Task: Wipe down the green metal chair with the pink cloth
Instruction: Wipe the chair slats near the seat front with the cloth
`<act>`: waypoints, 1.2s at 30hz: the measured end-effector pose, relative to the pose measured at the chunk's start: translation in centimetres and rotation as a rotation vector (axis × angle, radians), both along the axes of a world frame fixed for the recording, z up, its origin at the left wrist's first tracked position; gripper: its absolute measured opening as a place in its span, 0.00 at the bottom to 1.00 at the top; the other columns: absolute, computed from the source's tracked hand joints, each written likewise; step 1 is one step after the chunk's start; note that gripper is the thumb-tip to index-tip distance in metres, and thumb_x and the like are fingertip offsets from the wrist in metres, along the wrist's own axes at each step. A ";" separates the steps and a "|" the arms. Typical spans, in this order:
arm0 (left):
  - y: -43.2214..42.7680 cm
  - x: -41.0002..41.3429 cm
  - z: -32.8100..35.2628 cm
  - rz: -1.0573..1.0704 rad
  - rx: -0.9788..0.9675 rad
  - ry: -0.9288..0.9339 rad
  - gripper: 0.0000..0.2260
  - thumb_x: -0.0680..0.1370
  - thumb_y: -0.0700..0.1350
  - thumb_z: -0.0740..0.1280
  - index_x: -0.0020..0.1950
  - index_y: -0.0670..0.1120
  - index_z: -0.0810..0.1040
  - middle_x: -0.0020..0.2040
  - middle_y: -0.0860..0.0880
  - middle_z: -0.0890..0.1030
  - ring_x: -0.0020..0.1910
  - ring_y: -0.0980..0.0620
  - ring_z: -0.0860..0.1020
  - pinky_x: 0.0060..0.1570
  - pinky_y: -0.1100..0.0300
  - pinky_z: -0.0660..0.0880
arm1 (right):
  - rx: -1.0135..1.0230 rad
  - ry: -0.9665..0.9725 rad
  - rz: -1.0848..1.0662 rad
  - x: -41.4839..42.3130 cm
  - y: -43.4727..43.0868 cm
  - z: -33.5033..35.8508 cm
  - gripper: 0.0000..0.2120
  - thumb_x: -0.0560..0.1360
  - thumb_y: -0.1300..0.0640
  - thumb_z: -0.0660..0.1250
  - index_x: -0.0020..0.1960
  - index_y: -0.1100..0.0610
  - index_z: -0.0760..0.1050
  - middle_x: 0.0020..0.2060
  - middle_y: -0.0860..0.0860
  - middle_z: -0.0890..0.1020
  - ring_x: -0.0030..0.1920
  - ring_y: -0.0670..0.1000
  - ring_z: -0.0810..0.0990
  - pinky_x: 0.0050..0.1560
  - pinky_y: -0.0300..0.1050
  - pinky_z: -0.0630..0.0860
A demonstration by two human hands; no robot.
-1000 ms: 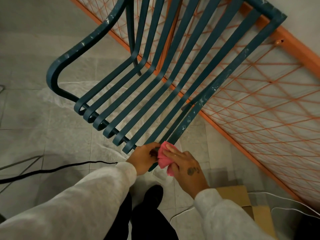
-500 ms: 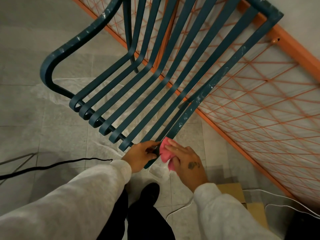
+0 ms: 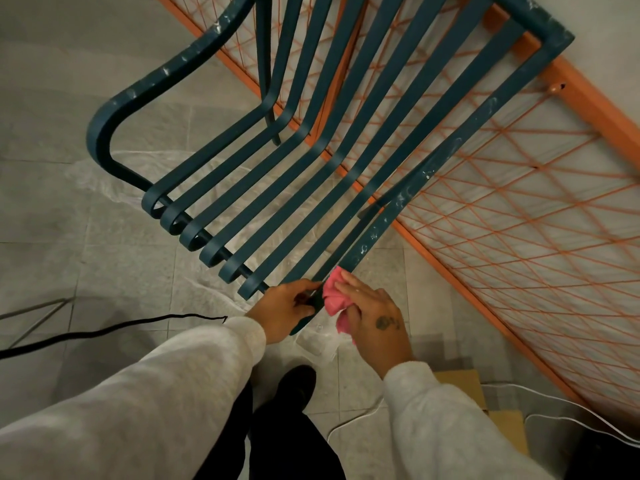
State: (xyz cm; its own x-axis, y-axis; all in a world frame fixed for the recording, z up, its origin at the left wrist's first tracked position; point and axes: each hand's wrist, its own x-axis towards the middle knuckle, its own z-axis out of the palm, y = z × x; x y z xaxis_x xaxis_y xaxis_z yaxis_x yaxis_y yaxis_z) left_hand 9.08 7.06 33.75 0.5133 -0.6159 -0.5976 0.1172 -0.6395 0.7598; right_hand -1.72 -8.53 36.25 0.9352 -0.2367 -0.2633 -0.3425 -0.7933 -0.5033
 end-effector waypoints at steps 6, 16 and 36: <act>0.0 -0.1 -0.2 -0.029 -0.021 -0.037 0.14 0.79 0.41 0.65 0.64 0.51 0.74 0.51 0.55 0.80 0.51 0.55 0.79 0.60 0.57 0.76 | -0.007 -0.060 0.123 -0.6 2.0 0.4 0.22 0.73 0.65 0.70 0.66 0.57 0.77 0.67 0.51 0.76 0.60 0.57 0.80 0.62 0.55 0.76; 0.1 0.0 -0.5 -0.025 -0.011 -0.040 0.16 0.78 0.41 0.66 0.66 0.51 0.73 0.55 0.52 0.81 0.52 0.55 0.78 0.60 0.60 0.72 | -0.062 -0.011 0.045 0.4 1.4 0.3 0.23 0.70 0.68 0.74 0.64 0.58 0.78 0.69 0.52 0.74 0.66 0.56 0.76 0.66 0.60 0.72; 2.2 -1.1 -1.8 -0.072 0.048 0.014 0.20 0.75 0.45 0.71 0.66 0.52 0.72 0.58 0.52 0.81 0.58 0.52 0.79 0.64 0.53 0.73 | -0.076 -0.014 0.235 1.1 0.6 1.3 0.23 0.74 0.67 0.69 0.66 0.53 0.76 0.69 0.48 0.75 0.68 0.50 0.74 0.71 0.51 0.63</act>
State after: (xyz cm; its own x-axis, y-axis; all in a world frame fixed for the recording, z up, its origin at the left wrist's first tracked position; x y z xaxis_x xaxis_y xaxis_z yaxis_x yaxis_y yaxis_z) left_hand 7.97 9.23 31.90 0.4603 -0.6215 -0.6339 0.0800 -0.6822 0.7268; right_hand -0.57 -7.92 37.57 0.9704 -0.0311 -0.2396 -0.1378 -0.8859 -0.4430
